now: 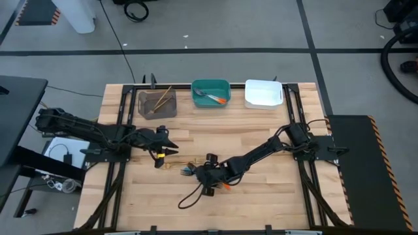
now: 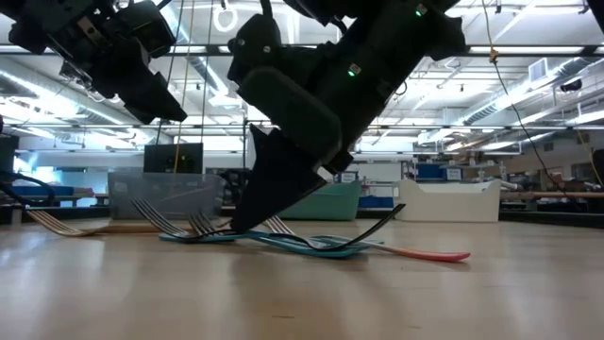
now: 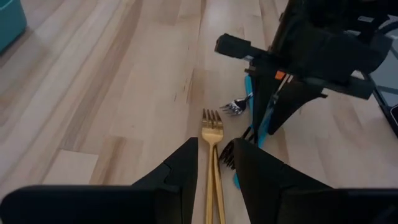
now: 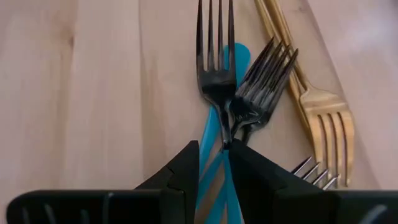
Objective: Sort silverware by color (type)
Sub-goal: Put the blue fork into the white bin
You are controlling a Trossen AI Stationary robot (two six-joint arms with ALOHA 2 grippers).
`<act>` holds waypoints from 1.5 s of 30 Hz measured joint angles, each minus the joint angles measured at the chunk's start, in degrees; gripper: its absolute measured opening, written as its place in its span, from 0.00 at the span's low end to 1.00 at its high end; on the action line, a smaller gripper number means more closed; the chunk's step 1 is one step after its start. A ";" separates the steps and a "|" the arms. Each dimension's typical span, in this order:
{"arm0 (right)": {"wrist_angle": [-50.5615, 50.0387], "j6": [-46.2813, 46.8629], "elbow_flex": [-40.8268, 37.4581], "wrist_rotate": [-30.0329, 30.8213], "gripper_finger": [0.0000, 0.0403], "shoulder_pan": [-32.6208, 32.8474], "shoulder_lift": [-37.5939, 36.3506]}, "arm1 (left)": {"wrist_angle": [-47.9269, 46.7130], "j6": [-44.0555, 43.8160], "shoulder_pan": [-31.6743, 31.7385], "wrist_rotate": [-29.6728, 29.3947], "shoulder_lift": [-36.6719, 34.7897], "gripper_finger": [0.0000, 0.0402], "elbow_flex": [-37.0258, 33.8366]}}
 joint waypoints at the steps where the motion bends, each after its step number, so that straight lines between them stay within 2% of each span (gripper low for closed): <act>1: -0.11 -0.31 -0.01 0.27 0.24 0.00 0.00 | 0.05 0.00 0.00 0.00 0.00 0.28 0.00; 12: -0.78 -1.24 -0.09 0.58 0.24 -0.69 -1.07 | 0.00 -0.02 0.00 0.00 0.00 0.28 0.00; 19: -1.40 -0.22 -0.08 -2.40 0.22 0.30 -1.46 | -0.01 -0.03 0.00 0.00 0.00 0.28 0.00; 35: -3.11 0.77 -1.12 -0.42 0.20 1.36 -0.81 | -0.02 -0.46 0.00 0.00 0.00 0.28 -0.02; 38: -4.48 0.45 -1.12 0.29 0.15 1.64 -0.85 | -0.02 -0.46 0.01 0.00 0.00 0.28 -0.02; 42: -6.77 -0.87 -1.10 2.04 0.04 1.94 -1.00 | -0.02 -0.44 0.00 0.00 0.00 0.28 -0.02; 45: -6.83 -1.64 -1.04 1.68 0.02 1.95 -1.05 | -0.02 -0.45 0.00 0.00 0.00 0.28 -0.02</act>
